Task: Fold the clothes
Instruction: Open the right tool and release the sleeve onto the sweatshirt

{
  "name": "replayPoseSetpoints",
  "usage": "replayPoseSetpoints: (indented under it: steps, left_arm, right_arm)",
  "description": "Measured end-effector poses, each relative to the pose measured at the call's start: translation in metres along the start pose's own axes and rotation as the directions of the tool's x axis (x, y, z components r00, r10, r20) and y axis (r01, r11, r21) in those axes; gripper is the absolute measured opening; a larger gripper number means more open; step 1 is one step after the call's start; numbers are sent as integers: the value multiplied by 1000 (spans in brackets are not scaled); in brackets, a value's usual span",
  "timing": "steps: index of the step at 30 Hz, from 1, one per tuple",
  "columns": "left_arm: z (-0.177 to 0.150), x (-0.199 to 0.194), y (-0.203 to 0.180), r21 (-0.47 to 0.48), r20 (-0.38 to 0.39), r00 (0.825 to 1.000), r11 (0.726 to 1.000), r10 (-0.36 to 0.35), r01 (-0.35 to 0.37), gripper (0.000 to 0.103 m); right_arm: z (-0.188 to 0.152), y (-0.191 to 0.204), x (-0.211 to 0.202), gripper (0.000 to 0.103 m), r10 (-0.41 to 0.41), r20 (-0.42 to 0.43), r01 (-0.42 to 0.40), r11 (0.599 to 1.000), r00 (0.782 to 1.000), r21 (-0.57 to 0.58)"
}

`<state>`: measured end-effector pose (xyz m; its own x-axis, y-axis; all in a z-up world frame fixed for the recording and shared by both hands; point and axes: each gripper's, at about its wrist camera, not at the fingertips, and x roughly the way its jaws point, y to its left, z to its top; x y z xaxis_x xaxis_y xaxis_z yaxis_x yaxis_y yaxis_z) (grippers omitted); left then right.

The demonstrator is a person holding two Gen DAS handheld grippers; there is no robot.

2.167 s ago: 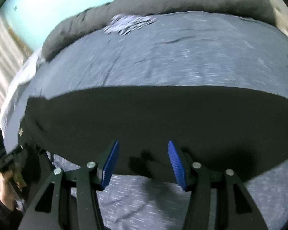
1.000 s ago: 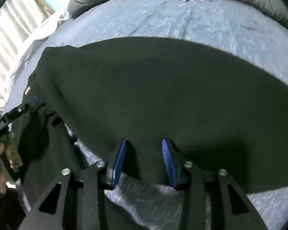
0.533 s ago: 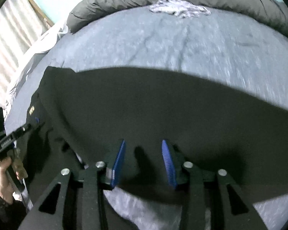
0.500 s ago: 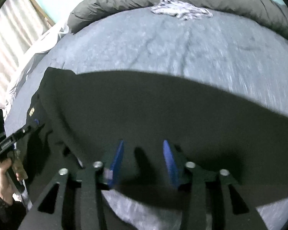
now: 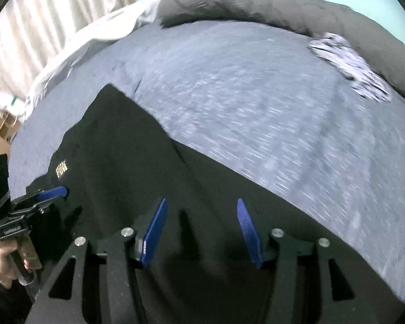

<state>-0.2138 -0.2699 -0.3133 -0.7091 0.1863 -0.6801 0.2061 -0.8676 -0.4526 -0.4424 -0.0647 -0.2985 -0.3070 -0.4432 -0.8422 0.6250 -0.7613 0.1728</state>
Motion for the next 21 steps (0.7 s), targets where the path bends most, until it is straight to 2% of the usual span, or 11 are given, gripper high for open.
replayPoseSetpoints:
  steps: [2,3,4,5,7,11,14,21]
  left_arm:
    - [0,0,-1,8,1,1000,1000,1,-1,45]
    - [-1,1,-2,12,1,1000,1000,2,-2,45]
    - [-1,2,-2,16,0,1000,1000,3,-3,45]
    - [-1,2,-3,18,-1,1000,1000,3,-3,45]
    - [-2,5,-1,13,-5,1000,1000,2,-2,45]
    - [-4,5,1,4,-9,1000,1000,-4,4,45]
    - [-4,5,2,4,-12,1000,1000,-7,7,45]
    - [-4,9,6,-4,-29,1000,1000,-4,4,45]
  right_arm:
    - [6,8,18,55,-1,-39,0,999,999,-38]
    - [7,10,24,51,-3,-58,0,999,998,-53]
    - [8,13,30,30,-3,-73,-2,998,997,-66]
    - [8,12,33,19,4,-73,-8,998,997,-65]
    - [11,11,35,5,-6,-61,2,998,998,-57]
    - [21,4,27,3,-33,-5,32,998,999,-50]
    - [36,-2,17,3,-87,43,89,995,995,-45]
    - [72,-13,27,3,-182,40,184,981,983,-67]
